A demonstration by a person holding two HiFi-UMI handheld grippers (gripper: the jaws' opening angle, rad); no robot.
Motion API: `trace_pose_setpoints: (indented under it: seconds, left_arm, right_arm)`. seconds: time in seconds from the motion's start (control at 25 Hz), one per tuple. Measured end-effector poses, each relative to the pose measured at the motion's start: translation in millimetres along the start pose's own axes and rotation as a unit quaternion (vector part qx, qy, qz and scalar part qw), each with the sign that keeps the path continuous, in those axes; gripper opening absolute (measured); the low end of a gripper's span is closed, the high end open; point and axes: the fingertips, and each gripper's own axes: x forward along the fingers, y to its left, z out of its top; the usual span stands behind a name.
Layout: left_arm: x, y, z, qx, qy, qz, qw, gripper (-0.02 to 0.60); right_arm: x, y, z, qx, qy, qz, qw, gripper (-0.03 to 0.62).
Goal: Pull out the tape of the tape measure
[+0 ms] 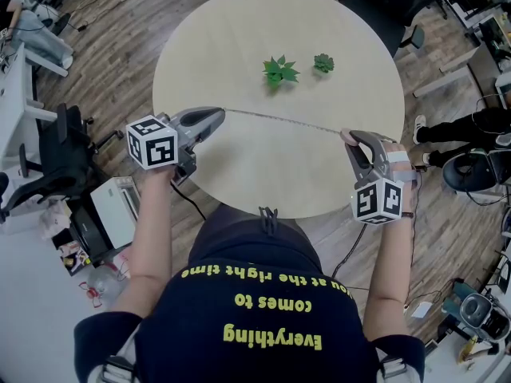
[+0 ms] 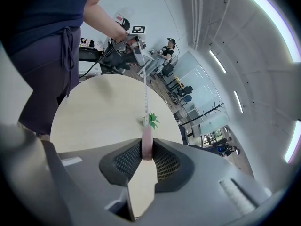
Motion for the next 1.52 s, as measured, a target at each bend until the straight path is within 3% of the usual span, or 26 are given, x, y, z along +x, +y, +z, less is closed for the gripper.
trace_pose_setpoints:
  seconds: [1.52]
  left_arm:
    - [31, -37, -13, -0.005, 0.017, -0.048, 0.9987, 0.008]
  right_arm:
    - [5, 12, 18, 0.002, -0.022, 0.016, 1.0, 0.083]
